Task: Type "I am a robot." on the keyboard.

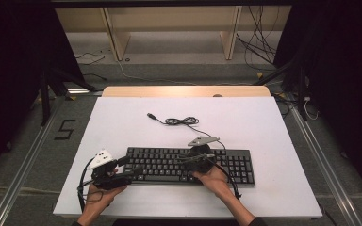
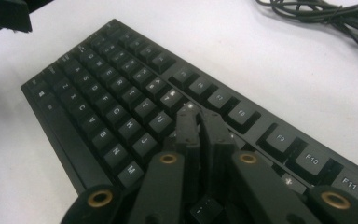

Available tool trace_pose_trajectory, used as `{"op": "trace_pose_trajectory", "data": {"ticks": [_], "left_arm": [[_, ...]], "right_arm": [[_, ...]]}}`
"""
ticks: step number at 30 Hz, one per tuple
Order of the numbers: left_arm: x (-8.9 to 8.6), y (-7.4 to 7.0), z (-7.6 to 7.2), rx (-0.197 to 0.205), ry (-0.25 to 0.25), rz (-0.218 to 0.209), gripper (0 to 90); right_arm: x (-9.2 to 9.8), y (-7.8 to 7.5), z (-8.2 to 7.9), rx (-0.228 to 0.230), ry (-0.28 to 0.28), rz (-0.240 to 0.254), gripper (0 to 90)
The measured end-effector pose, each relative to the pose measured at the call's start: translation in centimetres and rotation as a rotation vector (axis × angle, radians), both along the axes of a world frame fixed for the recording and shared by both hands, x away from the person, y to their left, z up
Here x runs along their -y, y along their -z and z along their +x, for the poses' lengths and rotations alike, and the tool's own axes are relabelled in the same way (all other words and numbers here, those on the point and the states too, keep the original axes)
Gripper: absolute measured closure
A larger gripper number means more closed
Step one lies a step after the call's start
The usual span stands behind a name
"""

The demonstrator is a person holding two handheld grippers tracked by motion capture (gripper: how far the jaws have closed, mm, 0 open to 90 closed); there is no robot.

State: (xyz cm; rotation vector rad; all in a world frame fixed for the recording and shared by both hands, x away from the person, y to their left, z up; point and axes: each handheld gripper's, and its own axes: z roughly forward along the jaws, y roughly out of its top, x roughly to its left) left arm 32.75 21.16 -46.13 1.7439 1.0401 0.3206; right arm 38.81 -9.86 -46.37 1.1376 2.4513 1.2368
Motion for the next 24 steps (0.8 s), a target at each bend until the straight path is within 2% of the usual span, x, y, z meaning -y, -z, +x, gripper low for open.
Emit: {"op": "trace_pose_trajectory", "data": {"ticks": [24], "left_arm": [[-0.01, 0.0, 0.0, 0.0, -0.001, -0.001, 29.3]], "right_arm": [[-0.47, 0.99, 0.26, -0.026, 0.003, -0.036, 90.0]]}}
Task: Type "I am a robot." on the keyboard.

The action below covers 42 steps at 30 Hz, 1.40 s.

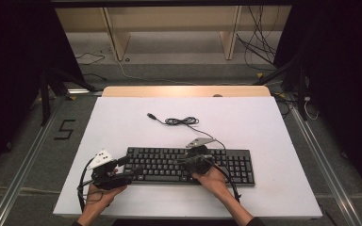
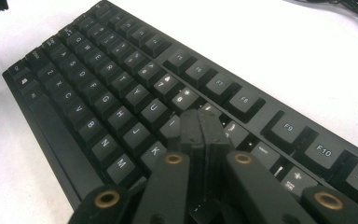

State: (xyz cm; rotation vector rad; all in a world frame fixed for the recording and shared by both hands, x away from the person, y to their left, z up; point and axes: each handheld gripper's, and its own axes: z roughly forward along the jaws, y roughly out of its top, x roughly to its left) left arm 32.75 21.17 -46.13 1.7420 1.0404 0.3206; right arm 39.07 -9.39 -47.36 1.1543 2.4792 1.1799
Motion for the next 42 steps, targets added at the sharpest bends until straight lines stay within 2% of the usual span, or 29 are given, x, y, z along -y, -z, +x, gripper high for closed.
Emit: {"op": "trace_pose_trajectory", "data": {"ticks": [9, 18, 26, 27, 31, 38, 39, 41, 42], "left_arm": [[0.0, 0.0, 0.0, 0.0, -0.001, 0.001, 29.3], [0.0, 0.0, 0.0, 0.0, 0.001, 0.001, 29.3], [0.0, 0.0, 0.0, 0.001, -0.001, 0.0, 29.3], [0.0, 0.0, 0.0, 0.001, -0.001, 0.0, 29.3], [0.0, 0.0, 0.0, 0.001, -0.004, -0.002, 29.3], [0.1, -0.1, 0.0, 0.0, -0.002, 0.001, 29.3], [0.1, -0.1, 0.0, 0.001, -0.001, 0.002, 29.3], [0.2, -0.1, 0.1, 0.0, 0.001, 0.003, 29.3], [0.3, -0.1, 0.1, -0.001, 0.001, 0.004, 29.4]], "right_arm": [[-0.2, 0.2, -0.1, -0.001, -0.008, -0.009, 90.0], [-0.5, 0.5, -0.4, 0.021, -0.01, -0.033, 90.0], [-0.3, 0.4, -0.3, 0.01, -0.005, -0.016, 90.0], [-0.2, 0.3, -0.3, 0.003, 0.003, 0.007, 86.7], [0.0, -0.2, -0.4, 0.007, 0.005, 0.038, 83.6], [0.2, -0.6, -0.8, 0.015, -0.007, 0.065, 76.4], [0.2, -0.8, -1.0, 0.024, -0.017, 0.071, 72.7], [0.3, -0.9, -1.1, 0.025, -0.022, 0.075, 71.2], [0.3, -1.0, -1.3, 0.027, -0.027, 0.082, 66.7]]}}
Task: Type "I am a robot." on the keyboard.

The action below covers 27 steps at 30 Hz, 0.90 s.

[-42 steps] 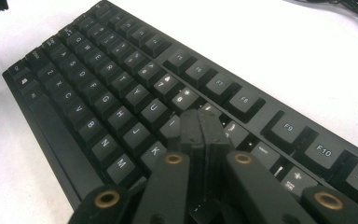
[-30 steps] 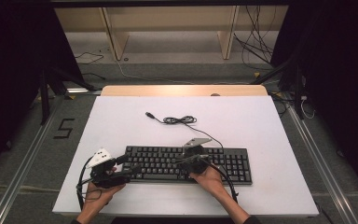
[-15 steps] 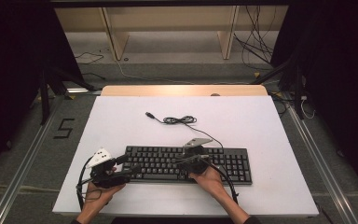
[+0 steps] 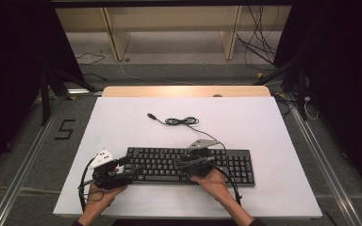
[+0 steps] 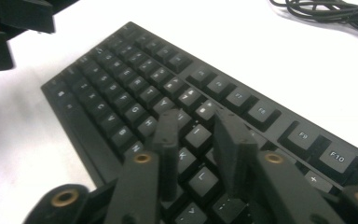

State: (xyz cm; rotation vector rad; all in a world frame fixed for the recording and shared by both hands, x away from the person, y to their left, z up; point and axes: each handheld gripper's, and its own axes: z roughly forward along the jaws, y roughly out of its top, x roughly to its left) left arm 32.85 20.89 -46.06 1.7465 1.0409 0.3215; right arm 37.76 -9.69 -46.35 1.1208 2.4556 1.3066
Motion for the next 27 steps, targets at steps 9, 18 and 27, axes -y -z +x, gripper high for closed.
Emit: {"op": "trace_pose_trajectory", "data": {"ticks": [9, 18, 27], "left_arm": [[0.7, -0.1, 0.5, -0.006, 0.003, 0.018, 31.0], [1.9, -0.1, 1.4, -0.035, 0.01, 0.027, 42.4], [3.7, 0.1, 2.9, -0.068, 0.057, 0.078, 61.0]], "right_arm": [[0.5, -0.4, -0.8, 0.004, -0.012, 0.023, 49.4], [1.5, -0.8, -2.0, 0.016, -0.017, 0.058, 44.4], [2.4, -0.7, -2.7, 0.015, -0.011, 0.069, 40.2]]}}
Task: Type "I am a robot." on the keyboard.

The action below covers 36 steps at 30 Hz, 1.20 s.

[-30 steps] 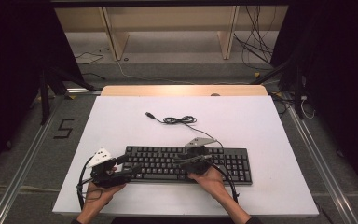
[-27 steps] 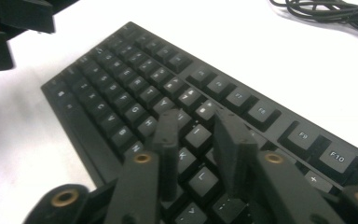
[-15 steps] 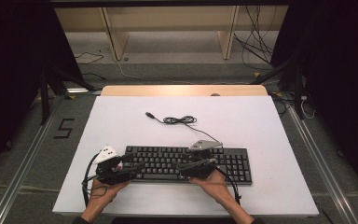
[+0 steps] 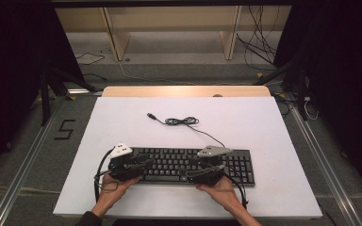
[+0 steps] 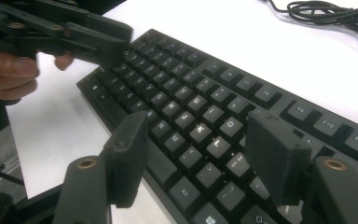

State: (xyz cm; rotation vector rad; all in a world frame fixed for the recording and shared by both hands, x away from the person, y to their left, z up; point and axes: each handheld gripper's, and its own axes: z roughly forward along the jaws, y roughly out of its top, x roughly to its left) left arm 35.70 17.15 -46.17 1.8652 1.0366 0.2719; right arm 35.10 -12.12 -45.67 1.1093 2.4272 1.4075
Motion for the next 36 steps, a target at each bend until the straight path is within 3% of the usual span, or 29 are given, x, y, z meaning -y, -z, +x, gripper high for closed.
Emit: {"op": "trace_pose_trajectory", "data": {"ticks": [3, 13, 36], "left_arm": [[0.6, 0.4, 0.4, -0.013, 0.008, 0.028, 70.2], [2.5, 0.7, 1.7, -0.029, 0.028, 0.072, 87.5], [3.2, 2.0, 2.9, -0.077, 0.021, 0.137, 89.0]], "right_arm": [[0.4, 0.0, -0.3, 0.007, 0.002, 0.003, 37.1], [0.8, -0.1, -1.0, 0.018, 0.002, -0.002, 35.2], [1.0, -0.4, -1.7, 0.029, -0.007, -0.003, 33.7]]}}
